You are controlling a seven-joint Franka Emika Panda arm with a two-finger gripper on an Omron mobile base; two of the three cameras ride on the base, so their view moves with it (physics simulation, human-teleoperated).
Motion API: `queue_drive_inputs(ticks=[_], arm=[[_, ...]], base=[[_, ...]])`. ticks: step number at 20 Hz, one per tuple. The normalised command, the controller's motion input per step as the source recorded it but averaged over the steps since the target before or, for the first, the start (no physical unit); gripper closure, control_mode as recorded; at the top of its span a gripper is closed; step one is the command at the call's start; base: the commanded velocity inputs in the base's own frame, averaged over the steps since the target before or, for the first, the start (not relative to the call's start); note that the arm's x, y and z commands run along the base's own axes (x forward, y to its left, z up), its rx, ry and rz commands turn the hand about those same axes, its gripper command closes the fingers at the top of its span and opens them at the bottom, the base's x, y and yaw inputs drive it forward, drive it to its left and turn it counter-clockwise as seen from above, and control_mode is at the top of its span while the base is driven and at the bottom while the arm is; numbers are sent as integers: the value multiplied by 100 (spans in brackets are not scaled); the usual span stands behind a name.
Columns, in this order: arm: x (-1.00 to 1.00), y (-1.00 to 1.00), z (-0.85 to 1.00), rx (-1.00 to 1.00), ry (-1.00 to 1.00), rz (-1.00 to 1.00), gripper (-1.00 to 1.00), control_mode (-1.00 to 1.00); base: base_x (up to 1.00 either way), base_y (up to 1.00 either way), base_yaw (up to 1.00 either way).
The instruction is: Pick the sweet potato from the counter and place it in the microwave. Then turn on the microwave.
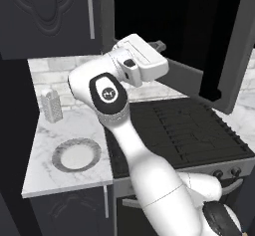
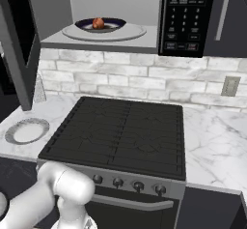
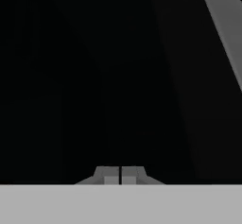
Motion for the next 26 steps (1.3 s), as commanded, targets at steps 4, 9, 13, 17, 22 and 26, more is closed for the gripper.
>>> queue_drive_inputs(ticks=[4,9,13,17,22,26], arm=[[0,-70,11,2,0,14,100,-100],[0,-70,7,6,0,24,100,-100],[0,-73,1,8,0,30,100,-100],[2,-71,0,9,0,32,100,-100],[4,-67,0,8,0,33,100,-100],[16,-57,0,9,0,32,100,-100]], base=[[0,0,0],[0,0,0],[0,0,0],[0,0,0],[0,0,0],[0,0,0]])
